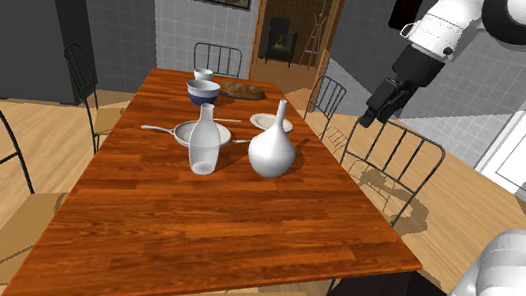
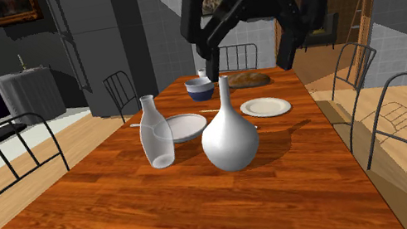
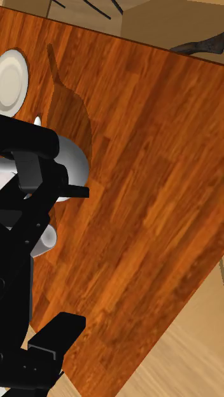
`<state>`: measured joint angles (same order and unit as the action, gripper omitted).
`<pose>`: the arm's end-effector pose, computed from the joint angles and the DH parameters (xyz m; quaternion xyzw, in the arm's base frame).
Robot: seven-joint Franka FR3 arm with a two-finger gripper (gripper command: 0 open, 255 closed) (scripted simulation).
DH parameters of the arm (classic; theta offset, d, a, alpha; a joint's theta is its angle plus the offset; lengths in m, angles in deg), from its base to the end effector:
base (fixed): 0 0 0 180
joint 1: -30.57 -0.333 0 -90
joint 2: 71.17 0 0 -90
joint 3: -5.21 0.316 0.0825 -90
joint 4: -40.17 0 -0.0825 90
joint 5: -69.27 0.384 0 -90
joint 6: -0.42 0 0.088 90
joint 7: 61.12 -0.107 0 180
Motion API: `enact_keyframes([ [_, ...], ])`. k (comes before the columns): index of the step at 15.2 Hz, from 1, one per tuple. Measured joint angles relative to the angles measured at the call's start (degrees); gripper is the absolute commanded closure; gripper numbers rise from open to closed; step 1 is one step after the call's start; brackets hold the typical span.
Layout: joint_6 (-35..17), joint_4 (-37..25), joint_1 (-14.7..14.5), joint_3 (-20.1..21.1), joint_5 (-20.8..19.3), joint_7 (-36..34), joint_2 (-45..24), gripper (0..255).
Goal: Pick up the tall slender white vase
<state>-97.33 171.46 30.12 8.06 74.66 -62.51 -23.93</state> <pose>0.3073 0.0331 0.6466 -0.9924 -0.0100 -0.1178 0.0328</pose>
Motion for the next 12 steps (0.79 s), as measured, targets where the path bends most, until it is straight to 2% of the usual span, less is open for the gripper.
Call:
enact_keyframes([
  [2, -0.6, -0.4, 0.1, -0.2, -0.2, 0.2, -0.9, 0],
  [12, -10.3, -9.9, 1.5, -1.9, -2.2, 3.4, -20.4, 0],
])
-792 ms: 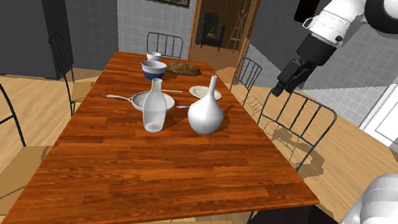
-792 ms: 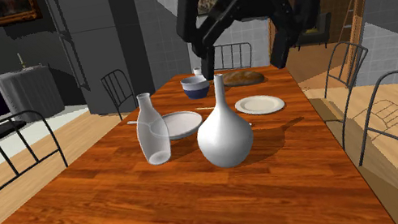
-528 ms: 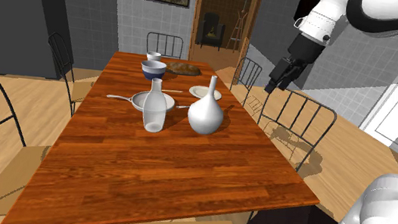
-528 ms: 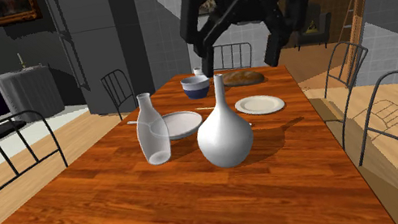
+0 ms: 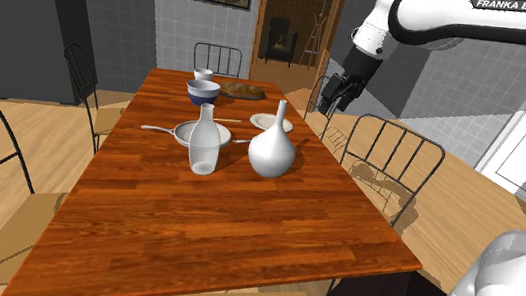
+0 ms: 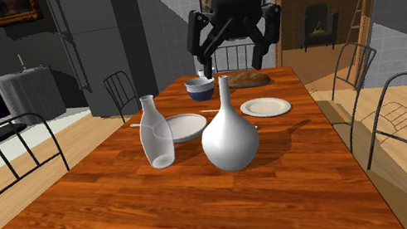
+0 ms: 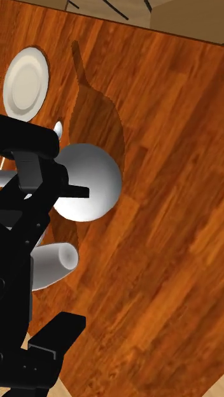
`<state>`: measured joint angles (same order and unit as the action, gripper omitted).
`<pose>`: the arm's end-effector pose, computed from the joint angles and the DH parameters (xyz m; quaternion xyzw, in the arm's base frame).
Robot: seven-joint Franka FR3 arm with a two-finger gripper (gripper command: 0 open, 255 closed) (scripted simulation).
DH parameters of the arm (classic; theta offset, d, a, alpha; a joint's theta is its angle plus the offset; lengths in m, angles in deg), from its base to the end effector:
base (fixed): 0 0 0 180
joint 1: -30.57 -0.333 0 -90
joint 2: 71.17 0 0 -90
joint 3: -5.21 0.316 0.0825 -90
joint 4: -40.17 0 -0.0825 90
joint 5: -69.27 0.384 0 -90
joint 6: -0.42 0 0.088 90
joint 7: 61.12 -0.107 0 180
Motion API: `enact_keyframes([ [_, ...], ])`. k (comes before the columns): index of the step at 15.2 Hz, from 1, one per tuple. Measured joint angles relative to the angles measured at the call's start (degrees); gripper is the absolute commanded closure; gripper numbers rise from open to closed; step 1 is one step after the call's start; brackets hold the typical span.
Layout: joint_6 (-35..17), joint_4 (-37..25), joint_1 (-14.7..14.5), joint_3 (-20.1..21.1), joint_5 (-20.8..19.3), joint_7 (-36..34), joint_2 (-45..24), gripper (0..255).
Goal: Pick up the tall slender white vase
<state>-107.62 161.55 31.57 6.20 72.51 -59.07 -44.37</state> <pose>0.4311 0.0056 0.6203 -0.9928 -0.0117 -0.1176 0.0216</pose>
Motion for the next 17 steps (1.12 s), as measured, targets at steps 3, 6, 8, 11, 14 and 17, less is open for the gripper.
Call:
enact_keyframes([
  [3, -1.7, -4.9, 0.4, -0.7, -0.5, 1.1, -6.5, 0],
  [6, -2.6, -10.5, 0.8, -1.2, -0.8, 2.0, -13.2, 0],
  [8, -3.6, -13.5, 0.9, -1.4, -1.0, 2.3, -17.2, 0],
  [11, -3.2, -20.5, 1.2, -1.8, -1.3, 3.1, -23.8, 0],
  [14, -2.5, -28.9, 1.5, -2.1, -1.4, 3.7, -31.4, 0],
  [17, -1.6, -36.6, 2.1, -2.5, -1.3, 4.6, -38.3, 0],
])
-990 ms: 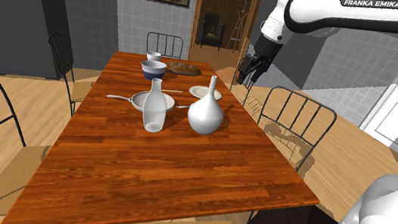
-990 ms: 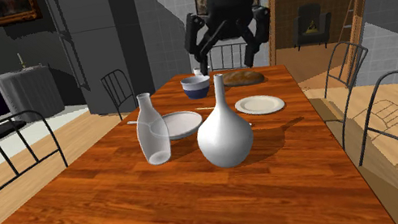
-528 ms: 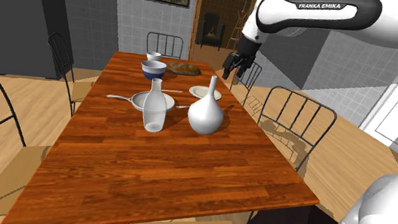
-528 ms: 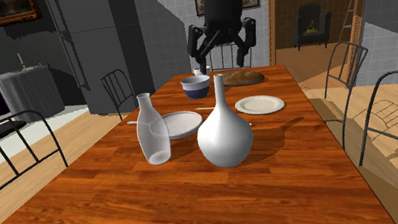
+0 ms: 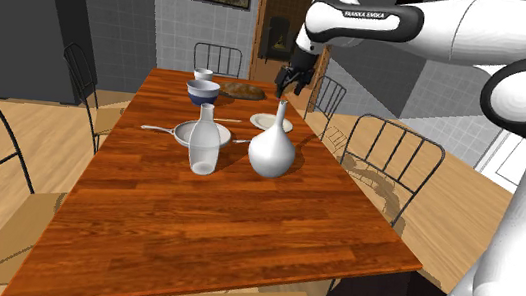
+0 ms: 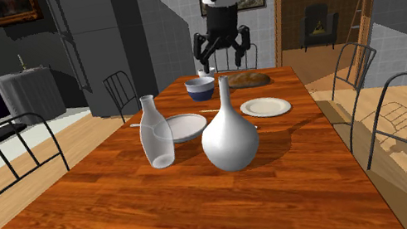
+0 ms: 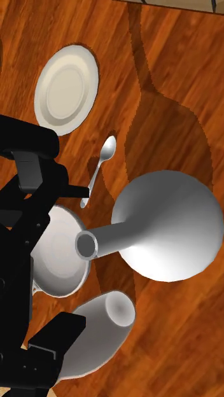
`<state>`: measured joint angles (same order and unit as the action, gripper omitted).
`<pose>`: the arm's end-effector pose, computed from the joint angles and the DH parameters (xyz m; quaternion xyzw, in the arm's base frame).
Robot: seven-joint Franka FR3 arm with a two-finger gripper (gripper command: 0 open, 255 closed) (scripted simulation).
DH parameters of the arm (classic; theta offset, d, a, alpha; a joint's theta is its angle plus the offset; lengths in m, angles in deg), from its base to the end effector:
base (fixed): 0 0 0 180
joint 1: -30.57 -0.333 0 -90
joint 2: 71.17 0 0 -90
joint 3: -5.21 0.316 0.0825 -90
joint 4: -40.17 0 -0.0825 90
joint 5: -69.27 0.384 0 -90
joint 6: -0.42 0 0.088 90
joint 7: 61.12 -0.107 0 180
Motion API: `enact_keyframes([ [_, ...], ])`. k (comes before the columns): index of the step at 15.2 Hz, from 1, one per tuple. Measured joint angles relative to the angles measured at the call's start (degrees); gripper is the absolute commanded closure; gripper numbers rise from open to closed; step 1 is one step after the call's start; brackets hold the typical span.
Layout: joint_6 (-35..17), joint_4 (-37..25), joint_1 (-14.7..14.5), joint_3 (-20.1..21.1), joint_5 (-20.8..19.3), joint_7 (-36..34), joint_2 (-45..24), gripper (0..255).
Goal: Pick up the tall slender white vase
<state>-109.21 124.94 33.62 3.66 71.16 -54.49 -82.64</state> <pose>0.6430 -0.0477 0.5829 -0.9930 -0.0145 -0.1174 0.0020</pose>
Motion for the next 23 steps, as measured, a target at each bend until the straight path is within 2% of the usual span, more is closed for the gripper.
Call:
enact_keyframes([
  [2, -0.8, -0.4, 0.1, 0.0, 0.0, 0.1, -1.2, 0],
  [8, -5.1, 3.9, 0.1, 0.0, 0.0, 0.3, -1.2, 0],
  [9, -5.5, 4.2, 0.0, 0.0, 0.0, 0.3, -1.3, 255],
  [19, -5.8, 4.4, 0.0, 0.0, 0.0, 0.2, -1.4, 255],
  [23, -3.5, 2.3, 0.0, 0.0, 0.0, 0.2, -1.3, 255],
])
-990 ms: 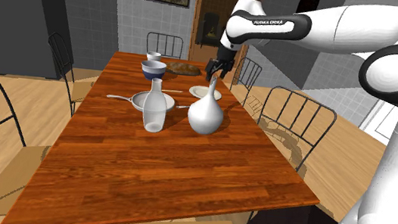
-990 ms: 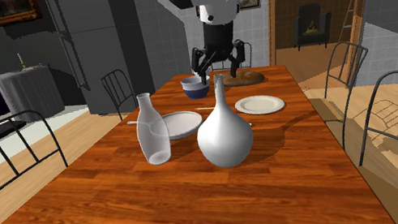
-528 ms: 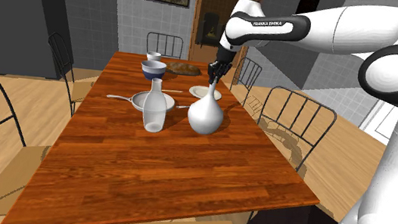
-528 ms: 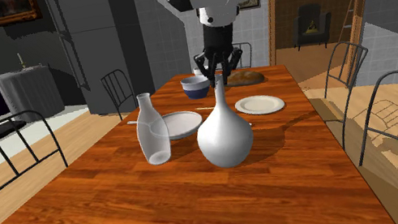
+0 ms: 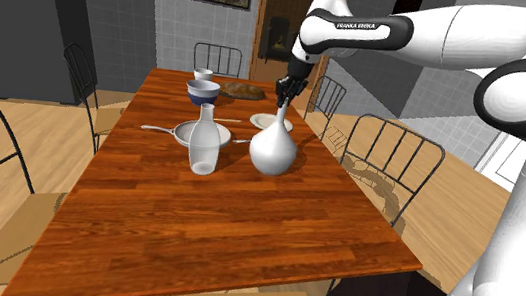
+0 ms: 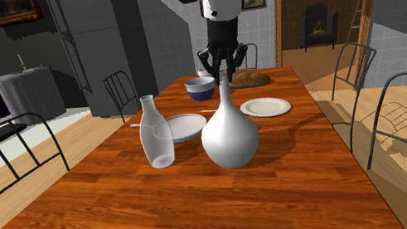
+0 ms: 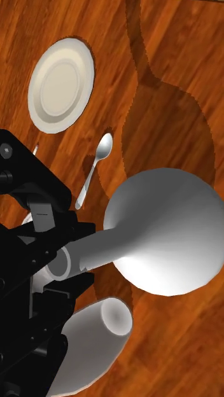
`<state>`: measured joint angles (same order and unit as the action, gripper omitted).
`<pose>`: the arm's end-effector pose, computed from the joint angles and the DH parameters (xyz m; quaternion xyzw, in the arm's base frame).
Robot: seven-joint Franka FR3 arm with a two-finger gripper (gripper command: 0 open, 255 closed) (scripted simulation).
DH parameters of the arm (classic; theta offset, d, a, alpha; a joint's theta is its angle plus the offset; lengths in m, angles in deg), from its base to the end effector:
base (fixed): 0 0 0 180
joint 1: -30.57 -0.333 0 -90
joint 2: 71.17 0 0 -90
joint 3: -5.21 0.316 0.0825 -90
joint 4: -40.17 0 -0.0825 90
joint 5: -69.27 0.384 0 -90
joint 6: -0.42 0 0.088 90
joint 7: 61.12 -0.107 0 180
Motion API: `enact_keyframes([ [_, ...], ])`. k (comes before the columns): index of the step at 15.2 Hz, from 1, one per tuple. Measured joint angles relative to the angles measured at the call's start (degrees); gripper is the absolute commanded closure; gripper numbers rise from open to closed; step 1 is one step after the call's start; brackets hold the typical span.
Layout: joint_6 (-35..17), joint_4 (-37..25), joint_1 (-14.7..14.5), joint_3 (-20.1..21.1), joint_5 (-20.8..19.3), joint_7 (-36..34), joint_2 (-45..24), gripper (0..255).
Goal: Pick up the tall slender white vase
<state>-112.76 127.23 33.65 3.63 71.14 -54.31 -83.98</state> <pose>0.6514 -0.0492 0.5545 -0.9931 -0.0147 -0.1166 0.0010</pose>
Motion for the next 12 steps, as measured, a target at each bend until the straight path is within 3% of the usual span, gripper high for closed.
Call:
enact_keyframes([
  [12, 9.7, -11.5, 0.1, 0.0, 0.0, -0.2, -1.8, 255],
])
